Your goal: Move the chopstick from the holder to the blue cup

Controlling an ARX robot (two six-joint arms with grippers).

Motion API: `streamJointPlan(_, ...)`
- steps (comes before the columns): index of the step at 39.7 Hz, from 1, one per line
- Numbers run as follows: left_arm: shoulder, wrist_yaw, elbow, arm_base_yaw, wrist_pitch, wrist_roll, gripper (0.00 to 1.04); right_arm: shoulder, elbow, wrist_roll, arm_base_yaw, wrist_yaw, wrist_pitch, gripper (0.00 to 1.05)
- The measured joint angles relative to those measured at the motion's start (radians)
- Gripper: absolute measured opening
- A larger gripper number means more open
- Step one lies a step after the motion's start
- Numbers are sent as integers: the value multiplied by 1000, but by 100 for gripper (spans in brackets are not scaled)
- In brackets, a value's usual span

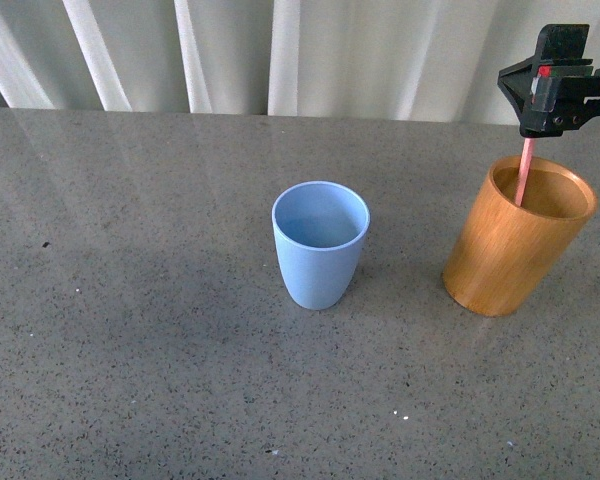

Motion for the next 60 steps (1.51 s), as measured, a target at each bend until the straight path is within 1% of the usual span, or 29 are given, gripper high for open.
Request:
streamJointPlan(16,0,0,0,0,0,0,98,104,63,-8,9,14,27,95)
streamJointPlan(17,0,0,0,0,0,0,98,107,67,-7,11,15,27,92)
streamJointPlan(29,0,0,0,0,0,0,98,130,99,1,18,17,19,27)
streamJointPlan(30,0,0,0,0,0,0,98,130,99,1,18,18,19,23)
streamJointPlan(33,0,0,0,0,0,0,98,126,98,8,18,14,19,7)
streamJointPlan(35,0,0,0,0,0,0,98,116,92,10,19,13,20,3)
streamJointPlan(51,0,0,0,0,0,0,98,-98,-1,-4,19,7,27,3)
streamJointPlan(54,0,0,0,0,0,0,98,-172,-6,-61,23,23,55,3)
streamJointPlan(56,0,0,0,0,0,0,98,-220,-6,-126,34,40,90,3)
streamJointPlan(60,0,0,0,0,0,0,98,-308,17,-207,82,68,133,3)
